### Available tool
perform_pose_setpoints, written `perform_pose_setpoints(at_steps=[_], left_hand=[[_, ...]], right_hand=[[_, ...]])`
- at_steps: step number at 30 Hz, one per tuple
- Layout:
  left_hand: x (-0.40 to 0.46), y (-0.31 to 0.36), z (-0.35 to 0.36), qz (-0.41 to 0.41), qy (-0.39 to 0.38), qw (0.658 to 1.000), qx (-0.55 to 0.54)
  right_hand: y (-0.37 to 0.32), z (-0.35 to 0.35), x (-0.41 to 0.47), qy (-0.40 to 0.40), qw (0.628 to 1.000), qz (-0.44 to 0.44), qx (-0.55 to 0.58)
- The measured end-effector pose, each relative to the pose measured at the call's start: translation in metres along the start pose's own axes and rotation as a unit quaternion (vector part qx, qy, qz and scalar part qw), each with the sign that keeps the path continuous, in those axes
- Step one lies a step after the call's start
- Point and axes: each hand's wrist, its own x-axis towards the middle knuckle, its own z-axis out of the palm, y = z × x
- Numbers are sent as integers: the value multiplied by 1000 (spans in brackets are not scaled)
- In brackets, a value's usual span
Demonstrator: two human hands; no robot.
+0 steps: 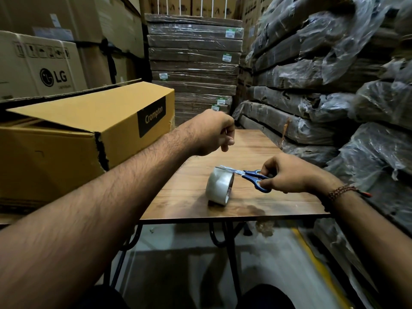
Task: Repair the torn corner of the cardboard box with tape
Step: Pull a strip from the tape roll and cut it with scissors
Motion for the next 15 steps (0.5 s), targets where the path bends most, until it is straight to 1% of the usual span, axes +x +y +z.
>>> perform_pose_setpoints(at_steps=[11, 15], left_hand=[[2, 0, 2, -6, 7, 1000, -11], [1, 0, 1, -12, 12, 1000, -9]], right_hand=[[-6, -1, 3, 6, 1000, 16, 17], [-9, 1, 3, 13, 1000, 8, -3]])
